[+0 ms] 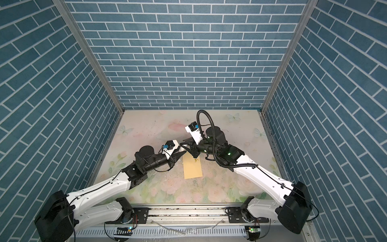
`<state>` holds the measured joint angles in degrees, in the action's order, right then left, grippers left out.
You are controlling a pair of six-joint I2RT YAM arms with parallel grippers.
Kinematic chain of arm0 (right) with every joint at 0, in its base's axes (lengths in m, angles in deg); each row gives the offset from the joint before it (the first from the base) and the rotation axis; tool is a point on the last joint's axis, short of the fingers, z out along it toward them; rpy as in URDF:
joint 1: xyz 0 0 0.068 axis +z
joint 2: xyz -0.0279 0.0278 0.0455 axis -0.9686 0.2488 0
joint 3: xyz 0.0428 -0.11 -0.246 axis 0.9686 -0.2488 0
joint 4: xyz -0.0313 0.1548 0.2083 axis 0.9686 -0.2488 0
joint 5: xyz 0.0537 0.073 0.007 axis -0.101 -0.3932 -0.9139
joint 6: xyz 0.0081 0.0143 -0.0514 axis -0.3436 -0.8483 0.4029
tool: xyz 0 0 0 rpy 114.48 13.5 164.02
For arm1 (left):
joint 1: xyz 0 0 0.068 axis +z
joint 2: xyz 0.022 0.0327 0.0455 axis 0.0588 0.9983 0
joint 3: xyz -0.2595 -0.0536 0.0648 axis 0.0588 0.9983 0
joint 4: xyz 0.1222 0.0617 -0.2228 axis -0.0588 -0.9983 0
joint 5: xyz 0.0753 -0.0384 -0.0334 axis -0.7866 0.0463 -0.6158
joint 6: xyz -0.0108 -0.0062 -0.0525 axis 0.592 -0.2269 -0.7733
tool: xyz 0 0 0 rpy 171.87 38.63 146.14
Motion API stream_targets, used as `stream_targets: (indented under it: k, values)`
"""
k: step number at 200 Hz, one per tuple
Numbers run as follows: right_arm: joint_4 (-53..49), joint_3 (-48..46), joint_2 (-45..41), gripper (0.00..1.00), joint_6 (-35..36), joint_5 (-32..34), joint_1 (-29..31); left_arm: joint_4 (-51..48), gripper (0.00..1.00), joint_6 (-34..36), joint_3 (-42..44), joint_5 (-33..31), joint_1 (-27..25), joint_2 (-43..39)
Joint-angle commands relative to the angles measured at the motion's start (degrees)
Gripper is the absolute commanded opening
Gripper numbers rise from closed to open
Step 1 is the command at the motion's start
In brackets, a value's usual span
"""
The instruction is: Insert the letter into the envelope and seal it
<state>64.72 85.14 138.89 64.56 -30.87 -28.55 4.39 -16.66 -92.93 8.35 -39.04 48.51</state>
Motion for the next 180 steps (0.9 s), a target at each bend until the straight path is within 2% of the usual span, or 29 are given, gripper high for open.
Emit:
stream_targets:
  k: [1,17,35,78,117,136,152,180]
  values:
    - [1.6,-1.04,-0.94,0.28,-1.82,0.69,-0.42,1.73,0.0,-0.29,1.05,0.4,-0.3,0.55]
    - [0.05,-1.05,-2.53,0.46,-1.11,3.21,-0.93,2.31,0.0,-0.56,1.64,0.17,-0.3,0.37]
    - [-4.19,-0.5,-4.8,0.56,0.48,7.37,-2.22,2.62,0.0,-0.87,2.17,0.04,-0.3,0.17]
    - [-17.16,0.93,-8.71,0.66,3.8,21.79,-8.47,3.0,0.0,-2.22,3.22,-0.5,-0.3,-0.05]
    - [-25.39,0.82,-8.07,0.73,3.09,32.64,-18.65,3.71,0.0,-3.17,3.81,-0.96,-0.3,-0.05]
    - [-27.51,0.1,-6.86,0.8,2.04,32.55,-24.63,3.69,0.0,-3.81,3.95,-1.11,-0.3,-0.14]
    - [-28.41,-0.1,-4.94,0.91,1.3,30.25,-28.74,3.72,0.0,-4.46,4.02,-1.38,-0.3,-0.21]
    - [-29.64,1.55,0.96,0.92,1.23,28.23,-31.57,3.97,0.0,-5.95,4.04,-1.45,-0.3,0.41]
